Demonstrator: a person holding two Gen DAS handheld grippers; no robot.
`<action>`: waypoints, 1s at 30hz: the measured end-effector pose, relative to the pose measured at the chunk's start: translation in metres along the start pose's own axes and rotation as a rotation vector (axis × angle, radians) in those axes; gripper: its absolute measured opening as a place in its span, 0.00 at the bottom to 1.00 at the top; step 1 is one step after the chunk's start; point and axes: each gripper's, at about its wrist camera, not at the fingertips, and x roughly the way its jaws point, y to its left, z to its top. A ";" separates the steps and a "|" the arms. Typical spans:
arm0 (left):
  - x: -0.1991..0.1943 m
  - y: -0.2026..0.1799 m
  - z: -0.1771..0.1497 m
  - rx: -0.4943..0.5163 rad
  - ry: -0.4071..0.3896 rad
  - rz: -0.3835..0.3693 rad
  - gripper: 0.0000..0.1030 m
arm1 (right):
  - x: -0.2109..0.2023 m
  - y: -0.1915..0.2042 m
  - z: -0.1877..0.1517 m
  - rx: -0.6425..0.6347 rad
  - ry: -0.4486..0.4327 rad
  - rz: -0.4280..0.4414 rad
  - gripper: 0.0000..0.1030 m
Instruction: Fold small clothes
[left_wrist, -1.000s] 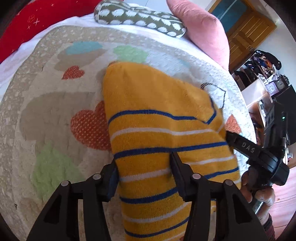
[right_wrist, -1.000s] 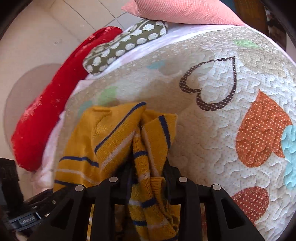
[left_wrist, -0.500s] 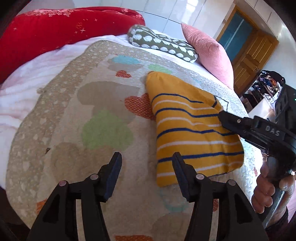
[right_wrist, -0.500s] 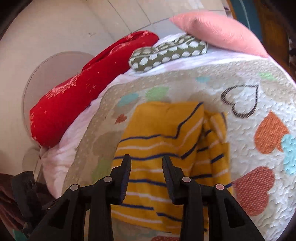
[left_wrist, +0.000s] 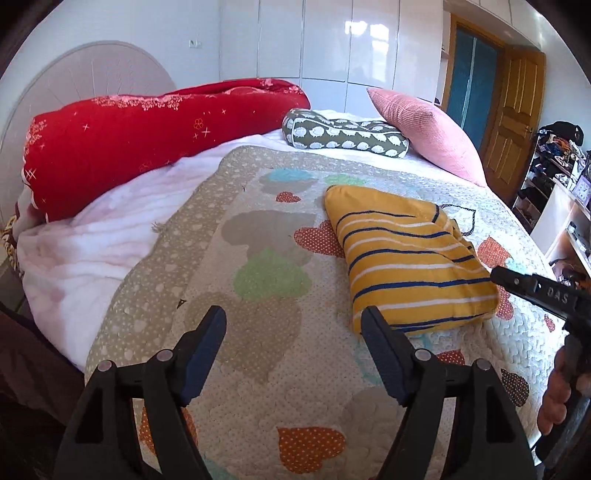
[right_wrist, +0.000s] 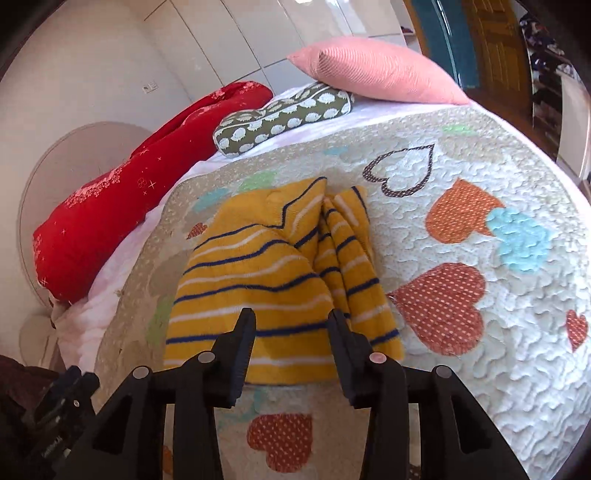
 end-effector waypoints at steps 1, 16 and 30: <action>-0.004 -0.004 0.000 0.005 -0.018 0.004 0.78 | -0.010 -0.002 -0.008 -0.014 -0.021 -0.022 0.44; -0.076 -0.041 0.004 0.020 -0.284 0.136 1.00 | -0.131 0.007 -0.069 -0.128 -0.442 -0.287 0.84; -0.069 -0.052 -0.006 0.033 -0.194 0.042 1.00 | -0.147 0.017 -0.084 -0.188 -0.644 -0.521 1.00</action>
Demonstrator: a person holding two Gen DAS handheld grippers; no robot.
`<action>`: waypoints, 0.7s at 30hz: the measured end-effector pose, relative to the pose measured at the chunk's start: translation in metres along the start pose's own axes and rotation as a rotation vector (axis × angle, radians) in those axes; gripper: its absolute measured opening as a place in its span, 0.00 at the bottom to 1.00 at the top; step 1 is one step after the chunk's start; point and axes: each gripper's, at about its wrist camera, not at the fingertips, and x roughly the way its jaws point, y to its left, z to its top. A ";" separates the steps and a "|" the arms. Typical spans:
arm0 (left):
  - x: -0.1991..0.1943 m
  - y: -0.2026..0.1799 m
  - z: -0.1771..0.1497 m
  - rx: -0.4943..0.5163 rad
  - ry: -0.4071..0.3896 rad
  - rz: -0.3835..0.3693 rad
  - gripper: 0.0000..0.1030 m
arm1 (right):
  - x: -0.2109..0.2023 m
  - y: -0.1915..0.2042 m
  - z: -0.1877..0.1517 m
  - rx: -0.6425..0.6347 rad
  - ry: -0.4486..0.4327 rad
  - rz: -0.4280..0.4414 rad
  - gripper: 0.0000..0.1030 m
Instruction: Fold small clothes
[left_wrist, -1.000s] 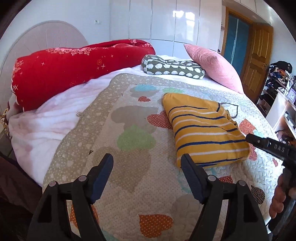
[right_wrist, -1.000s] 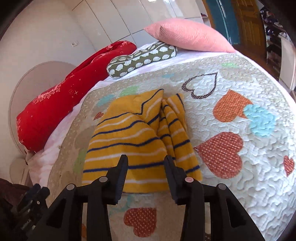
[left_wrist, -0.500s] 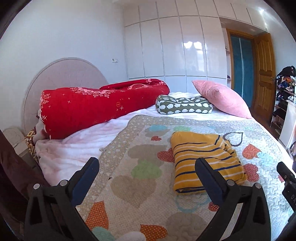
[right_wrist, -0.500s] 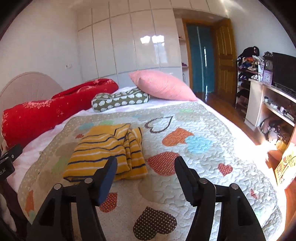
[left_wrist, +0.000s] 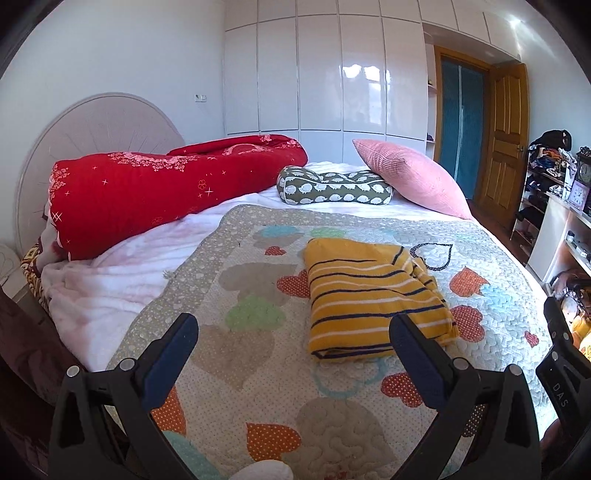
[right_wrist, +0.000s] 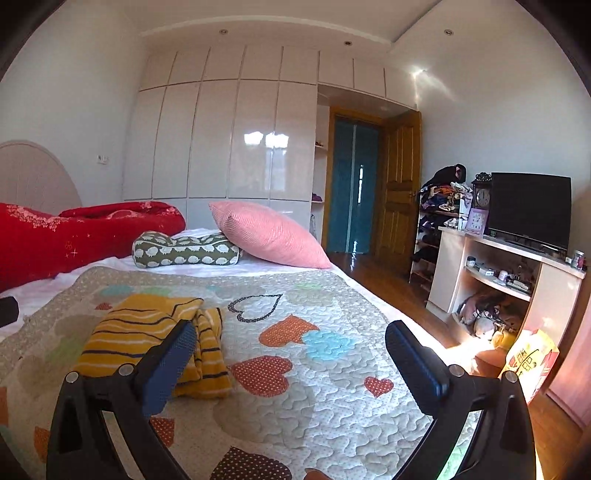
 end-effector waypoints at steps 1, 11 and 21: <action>0.000 -0.001 -0.001 0.003 0.004 -0.002 1.00 | -0.001 0.000 -0.001 0.005 -0.006 0.000 1.00; 0.008 -0.003 -0.014 0.025 0.064 -0.020 1.00 | 0.001 0.018 -0.012 -0.090 0.046 0.051 1.00; 0.025 -0.007 -0.028 0.046 0.142 -0.047 1.00 | 0.009 0.031 -0.029 -0.114 0.125 0.077 1.00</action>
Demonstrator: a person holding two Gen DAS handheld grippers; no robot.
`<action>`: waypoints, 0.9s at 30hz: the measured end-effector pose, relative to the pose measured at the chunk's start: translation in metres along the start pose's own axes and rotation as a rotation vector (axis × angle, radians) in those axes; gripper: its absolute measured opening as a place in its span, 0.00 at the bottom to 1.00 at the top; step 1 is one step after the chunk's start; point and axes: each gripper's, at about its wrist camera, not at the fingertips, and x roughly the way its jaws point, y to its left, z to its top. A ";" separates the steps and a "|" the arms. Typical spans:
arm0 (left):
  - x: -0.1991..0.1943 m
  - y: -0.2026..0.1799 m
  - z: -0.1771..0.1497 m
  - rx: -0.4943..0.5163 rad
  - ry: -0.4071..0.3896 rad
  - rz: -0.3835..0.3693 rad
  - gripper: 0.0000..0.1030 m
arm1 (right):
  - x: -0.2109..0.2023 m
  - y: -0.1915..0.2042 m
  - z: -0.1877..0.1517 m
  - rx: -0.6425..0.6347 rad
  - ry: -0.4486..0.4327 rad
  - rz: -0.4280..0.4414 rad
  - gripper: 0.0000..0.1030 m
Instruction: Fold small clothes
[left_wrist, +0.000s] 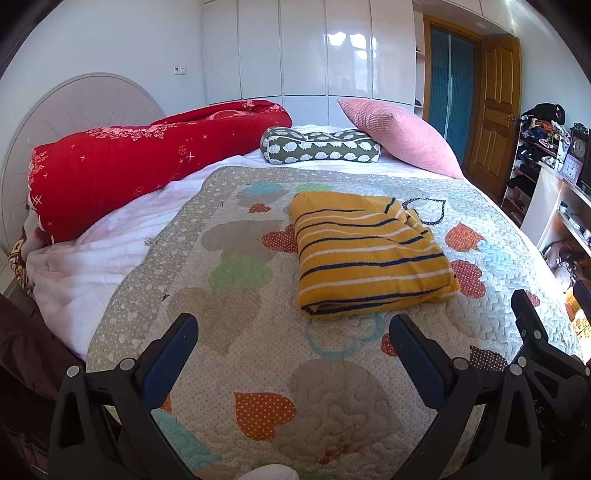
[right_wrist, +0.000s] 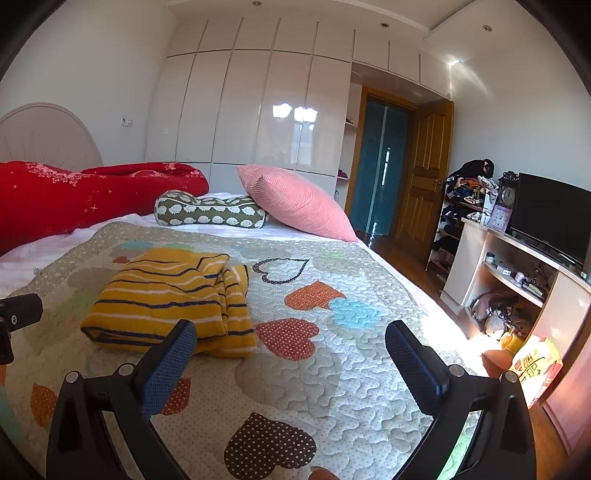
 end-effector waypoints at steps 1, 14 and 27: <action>0.002 -0.001 -0.001 0.004 0.008 -0.004 1.00 | 0.001 0.002 -0.001 -0.009 0.002 0.003 1.00; 0.031 -0.002 -0.011 -0.004 0.107 -0.033 1.00 | 0.017 0.025 -0.014 -0.104 0.074 0.028 1.00; 0.051 0.001 -0.020 -0.023 0.175 -0.057 1.00 | 0.029 0.035 -0.021 -0.125 0.139 0.042 1.00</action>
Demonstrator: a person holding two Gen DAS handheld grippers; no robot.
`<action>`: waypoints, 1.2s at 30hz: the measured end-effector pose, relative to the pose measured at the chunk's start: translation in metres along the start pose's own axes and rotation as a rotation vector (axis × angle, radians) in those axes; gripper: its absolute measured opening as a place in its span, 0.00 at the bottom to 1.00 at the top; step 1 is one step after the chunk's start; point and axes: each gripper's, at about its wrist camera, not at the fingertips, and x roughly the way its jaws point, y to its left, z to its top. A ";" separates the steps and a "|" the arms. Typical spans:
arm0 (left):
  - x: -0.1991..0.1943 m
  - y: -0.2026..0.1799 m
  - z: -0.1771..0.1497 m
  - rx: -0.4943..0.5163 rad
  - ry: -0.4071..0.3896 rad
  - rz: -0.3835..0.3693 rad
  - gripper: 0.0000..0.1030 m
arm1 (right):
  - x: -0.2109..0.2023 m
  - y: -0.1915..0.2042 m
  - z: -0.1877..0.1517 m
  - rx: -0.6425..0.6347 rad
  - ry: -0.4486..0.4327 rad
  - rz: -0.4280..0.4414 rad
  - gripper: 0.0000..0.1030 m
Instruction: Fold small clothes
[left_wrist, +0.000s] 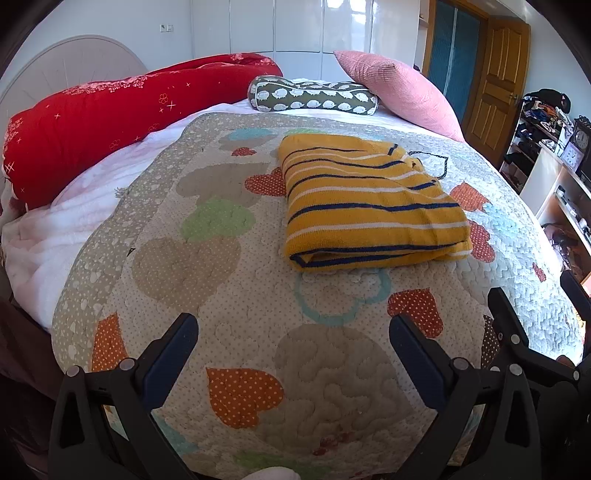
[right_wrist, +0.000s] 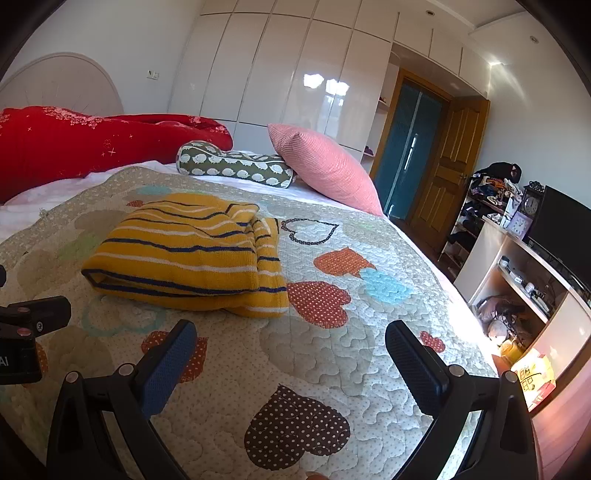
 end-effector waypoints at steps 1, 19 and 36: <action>0.001 0.000 0.000 -0.001 0.002 0.000 1.00 | 0.001 0.000 0.000 0.003 0.006 0.000 1.00; 0.019 0.023 -0.002 -0.066 0.049 -0.003 1.00 | 0.022 0.030 0.018 -0.079 0.051 0.038 1.00; 0.037 0.053 -0.005 -0.148 0.097 0.026 1.00 | 0.046 0.047 0.024 -0.106 0.128 0.025 1.00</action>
